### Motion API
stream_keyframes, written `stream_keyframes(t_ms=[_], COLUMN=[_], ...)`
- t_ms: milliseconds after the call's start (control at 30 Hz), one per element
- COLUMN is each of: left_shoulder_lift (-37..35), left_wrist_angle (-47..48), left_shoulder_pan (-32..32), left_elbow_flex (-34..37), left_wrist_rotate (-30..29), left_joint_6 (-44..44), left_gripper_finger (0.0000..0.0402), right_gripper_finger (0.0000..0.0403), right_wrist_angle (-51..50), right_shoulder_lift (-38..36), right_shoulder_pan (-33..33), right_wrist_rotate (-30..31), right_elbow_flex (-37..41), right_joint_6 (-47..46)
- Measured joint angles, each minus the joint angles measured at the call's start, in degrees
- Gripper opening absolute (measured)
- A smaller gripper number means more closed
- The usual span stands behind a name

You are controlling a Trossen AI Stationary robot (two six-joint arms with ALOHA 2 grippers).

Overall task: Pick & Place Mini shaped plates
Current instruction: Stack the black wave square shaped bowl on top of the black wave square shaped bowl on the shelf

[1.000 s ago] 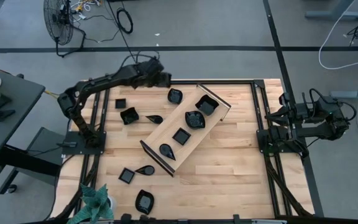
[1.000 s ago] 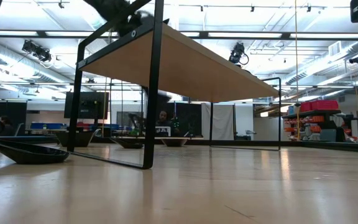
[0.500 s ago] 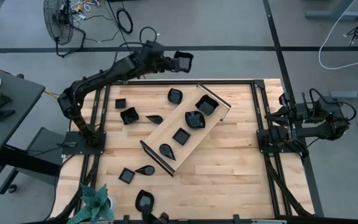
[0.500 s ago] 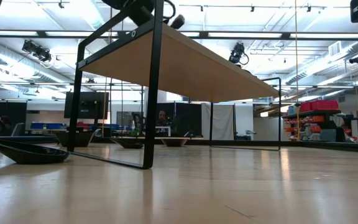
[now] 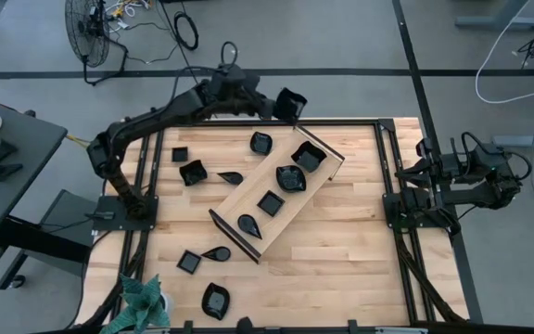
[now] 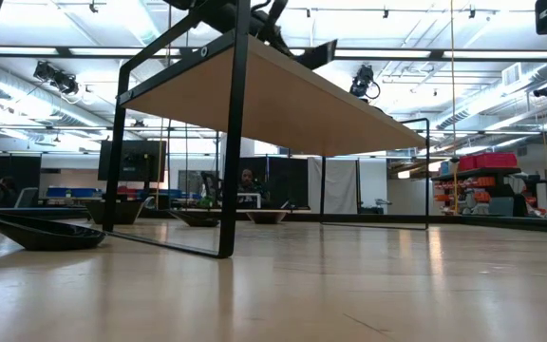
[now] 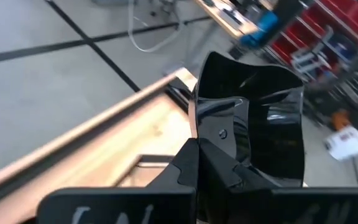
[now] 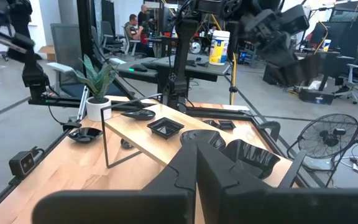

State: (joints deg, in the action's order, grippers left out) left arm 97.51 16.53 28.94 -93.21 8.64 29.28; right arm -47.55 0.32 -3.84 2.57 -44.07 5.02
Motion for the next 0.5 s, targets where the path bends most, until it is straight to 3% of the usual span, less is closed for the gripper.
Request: stream_keyframes(t_ms=[500], left_shoulder_lift=[3.95], left_wrist_angle=[-0.53], left_shoulder_pan=[-6.45], left_elbow_flex=[0.09], left_wrist_rotate=[6.95], left_joint_6=[6.58], left_gripper_finger=[0.0006], right_gripper_finger=[0.001], right_wrist_angle=[-0.02], right_shoulder_lift=[0.0], right_shoulder_pan=[0.0], right_wrist_rotate=[0.0], right_elbow_flex=[-0.02], right_joint_6=[0.0])
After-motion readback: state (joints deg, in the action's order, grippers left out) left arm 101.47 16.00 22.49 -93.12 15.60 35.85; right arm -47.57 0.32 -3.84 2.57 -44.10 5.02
